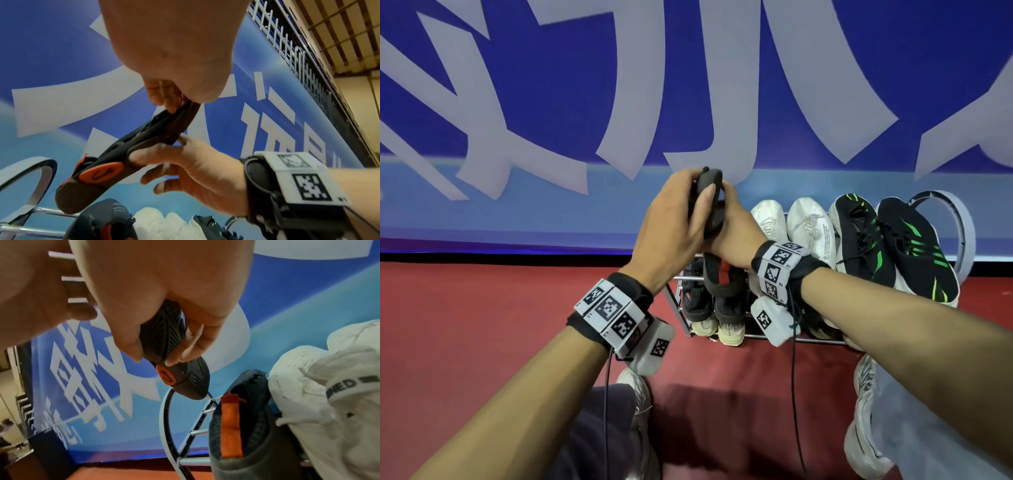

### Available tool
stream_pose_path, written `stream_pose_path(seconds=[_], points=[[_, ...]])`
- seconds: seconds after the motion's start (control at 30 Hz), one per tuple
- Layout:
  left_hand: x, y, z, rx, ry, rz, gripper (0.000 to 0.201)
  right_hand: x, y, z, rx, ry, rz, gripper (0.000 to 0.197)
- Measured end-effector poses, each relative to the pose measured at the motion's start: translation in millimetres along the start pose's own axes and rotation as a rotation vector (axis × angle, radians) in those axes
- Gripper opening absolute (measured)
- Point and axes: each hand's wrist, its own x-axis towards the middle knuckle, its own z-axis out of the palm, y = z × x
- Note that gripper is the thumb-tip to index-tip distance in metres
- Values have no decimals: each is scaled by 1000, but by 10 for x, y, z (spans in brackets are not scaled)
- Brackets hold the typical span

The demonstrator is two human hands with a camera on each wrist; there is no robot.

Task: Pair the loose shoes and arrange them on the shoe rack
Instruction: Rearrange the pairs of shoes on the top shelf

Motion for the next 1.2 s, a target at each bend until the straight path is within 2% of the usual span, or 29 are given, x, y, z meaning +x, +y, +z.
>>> stream_pose_path(seconds=[0.07,0.17,0.3,0.4,0.57,0.63,0.7,0.8,0.87,0.9,1.03,1.13,1.2], points=[[23,-30,-46,-26,-5,0,33,21,-54,-87,121,71,25,93],[33,-91,-78,-82,-98,-96,40,50,-147,-237,320,112,99,74],[8,-76,-37,-121,-312,-64,41,32,-227,-380,426,147,188,38],[-22,-37,9,-115,-415,-72,43,42,-227,-438,404,174,243,27],[-2,-17,48,-155,-334,-107,47,85,-213,-470,356,220,282,34],[-10,-20,56,-73,-239,-181,45,98,-221,-498,353,247,289,32],[-11,-62,48,11,-193,-317,54,119,-241,-531,385,292,310,31],[-16,-110,14,-49,-301,-563,76,136,-296,-584,513,355,352,25],[-39,-106,16,-117,-382,-659,85,133,-344,-624,605,364,376,11],[-51,-98,22,-136,-409,-668,85,137,-360,-639,662,357,384,5],[-46,-151,92,-271,-395,-669,60,104,-426,-661,906,309,424,9],[-24,-156,100,-329,-354,-614,56,64,-457,-648,933,294,429,4],[-11,-139,102,-347,-301,-577,59,53,-466,-629,910,303,422,10]])
